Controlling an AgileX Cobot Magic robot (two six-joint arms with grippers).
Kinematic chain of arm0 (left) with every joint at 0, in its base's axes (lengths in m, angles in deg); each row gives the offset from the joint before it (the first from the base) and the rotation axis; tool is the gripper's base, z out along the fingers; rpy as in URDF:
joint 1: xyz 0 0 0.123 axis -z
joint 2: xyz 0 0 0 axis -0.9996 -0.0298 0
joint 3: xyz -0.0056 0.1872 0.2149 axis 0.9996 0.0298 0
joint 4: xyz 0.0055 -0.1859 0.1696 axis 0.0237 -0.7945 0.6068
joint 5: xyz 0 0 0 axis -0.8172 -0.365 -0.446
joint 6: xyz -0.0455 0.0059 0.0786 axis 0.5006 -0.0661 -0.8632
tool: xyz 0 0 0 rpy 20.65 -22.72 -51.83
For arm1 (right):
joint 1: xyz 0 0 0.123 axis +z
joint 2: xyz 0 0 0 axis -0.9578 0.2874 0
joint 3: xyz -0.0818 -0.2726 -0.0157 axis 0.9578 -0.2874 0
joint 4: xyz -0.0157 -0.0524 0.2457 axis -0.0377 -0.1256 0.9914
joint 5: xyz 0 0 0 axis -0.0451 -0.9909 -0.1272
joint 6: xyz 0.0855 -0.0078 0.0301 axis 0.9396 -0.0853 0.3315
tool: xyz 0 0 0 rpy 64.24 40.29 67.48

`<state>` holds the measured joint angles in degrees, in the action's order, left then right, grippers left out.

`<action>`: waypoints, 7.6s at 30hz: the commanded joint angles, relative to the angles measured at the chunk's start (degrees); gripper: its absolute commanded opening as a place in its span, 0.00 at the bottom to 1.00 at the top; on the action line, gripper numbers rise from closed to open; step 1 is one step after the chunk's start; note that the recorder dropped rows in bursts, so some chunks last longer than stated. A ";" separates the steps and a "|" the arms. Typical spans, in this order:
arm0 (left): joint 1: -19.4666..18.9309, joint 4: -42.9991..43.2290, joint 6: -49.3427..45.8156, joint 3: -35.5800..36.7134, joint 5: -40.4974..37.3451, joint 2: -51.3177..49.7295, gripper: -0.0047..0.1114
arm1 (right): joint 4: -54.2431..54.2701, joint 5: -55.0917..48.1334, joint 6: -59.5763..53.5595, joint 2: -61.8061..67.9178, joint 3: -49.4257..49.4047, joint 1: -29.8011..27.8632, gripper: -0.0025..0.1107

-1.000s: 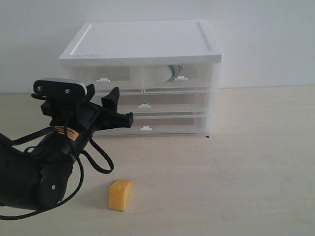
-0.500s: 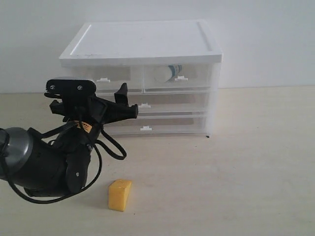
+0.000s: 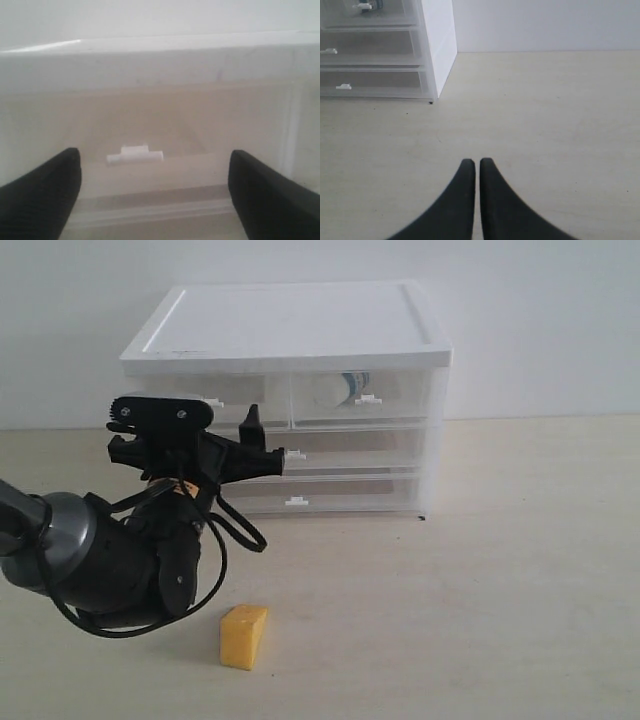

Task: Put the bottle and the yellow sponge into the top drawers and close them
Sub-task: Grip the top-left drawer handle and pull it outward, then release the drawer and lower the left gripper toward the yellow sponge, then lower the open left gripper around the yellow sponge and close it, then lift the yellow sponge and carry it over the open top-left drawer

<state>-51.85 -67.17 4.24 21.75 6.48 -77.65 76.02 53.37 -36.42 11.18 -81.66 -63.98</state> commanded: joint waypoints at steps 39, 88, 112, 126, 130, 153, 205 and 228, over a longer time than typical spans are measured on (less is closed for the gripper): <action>-1.00 0.71 3.13 4.22 0.83 2.50 0.08 | -0.32 0.47 0.03 -0.25 0.06 -0.15 0.03; 14.13 -12.08 1.05 28.47 -11.61 22.47 0.59 | -0.32 0.47 0.03 -0.25 0.06 -0.15 0.03; 14.49 -47.05 -51.27 15.14 -55.67 27.42 0.64 | -0.32 0.47 0.03 -0.25 0.06 -0.15 0.03; 11.40 -65.66 -80.03 12.11 -61.69 25.32 0.64 | -0.32 0.47 0.03 -0.25 0.06 -0.15 0.03; 11.40 -62.68 -80.03 12.11 -61.69 25.32 0.64 | -0.32 0.47 0.03 -0.25 0.06 -0.15 0.03; 4.35 -15.72 -22.95 13.68 -75.51 25.32 0.63 | -0.32 0.48 0.03 -0.25 0.06 -0.15 0.03; -1.33 29.17 12.98 0.78 -81.39 13.14 0.61 | -0.32 0.47 0.03 -0.25 0.06 -0.15 0.03; 0.81 29.86 10.92 0.78 -98.37 22.88 0.08 | -0.32 0.47 0.03 -0.25 0.06 -0.15 0.03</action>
<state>-52.75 -37.33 16.19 22.50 -86.95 -58.52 76.02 53.37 -36.42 11.18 -81.66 -63.98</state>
